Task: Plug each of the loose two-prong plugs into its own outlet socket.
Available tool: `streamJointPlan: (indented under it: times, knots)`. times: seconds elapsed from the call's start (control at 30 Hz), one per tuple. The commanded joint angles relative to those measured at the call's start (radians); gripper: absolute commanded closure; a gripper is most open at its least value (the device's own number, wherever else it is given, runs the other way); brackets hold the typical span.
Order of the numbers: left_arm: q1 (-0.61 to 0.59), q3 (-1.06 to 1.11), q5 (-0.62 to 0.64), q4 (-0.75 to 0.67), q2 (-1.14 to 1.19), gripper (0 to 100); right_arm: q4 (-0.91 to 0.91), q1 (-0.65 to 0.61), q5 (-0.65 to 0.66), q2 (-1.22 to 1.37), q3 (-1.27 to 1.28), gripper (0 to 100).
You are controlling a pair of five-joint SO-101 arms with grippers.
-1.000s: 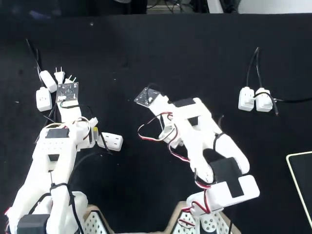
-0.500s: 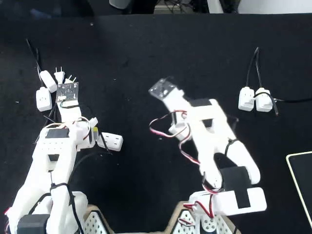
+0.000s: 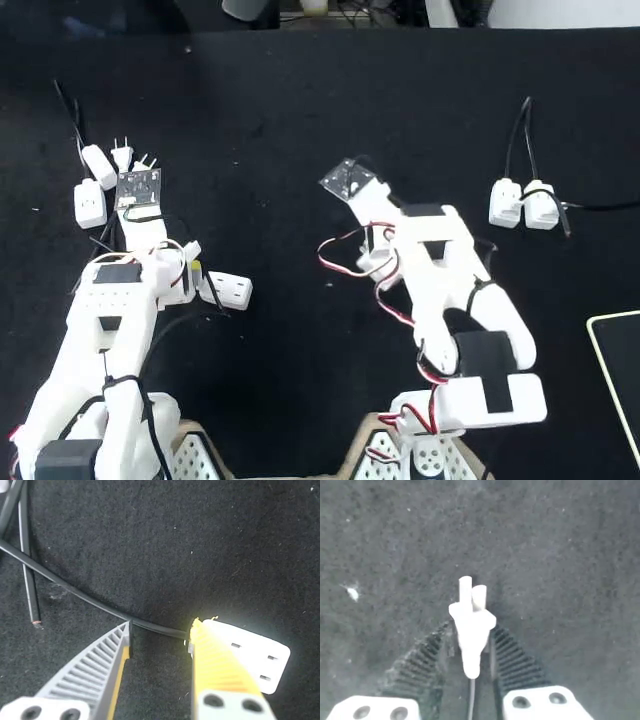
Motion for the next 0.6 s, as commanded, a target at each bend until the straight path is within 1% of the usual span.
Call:
streamJointPlan:
  times: [0.0,0.2,0.3,0.53,0.57]
  knots:
    - [-0.007,-0.012,-0.006,-0.003,-0.02,80,0.072,0.009,0.005,-0.091,-0.004,98.6]
    - [-0.007,-0.012,-0.006,-0.003,-0.02,80,0.216,0.008,0.005,-0.3,-0.01,98.8]
    - [-0.007,-0.012,-0.006,-0.003,-0.02,80,0.262,-0.028,0.005,-0.438,0.012,98.8]
    - [-0.007,-0.005,-0.005,-0.003,-0.02,80,0.127,-0.213,0.003,-0.676,0.15,98.8]
    - [-0.007,-0.005,-0.003,-0.002,-0.02,80,0.114,-0.247,-0.017,-0.697,0.166,98.8]
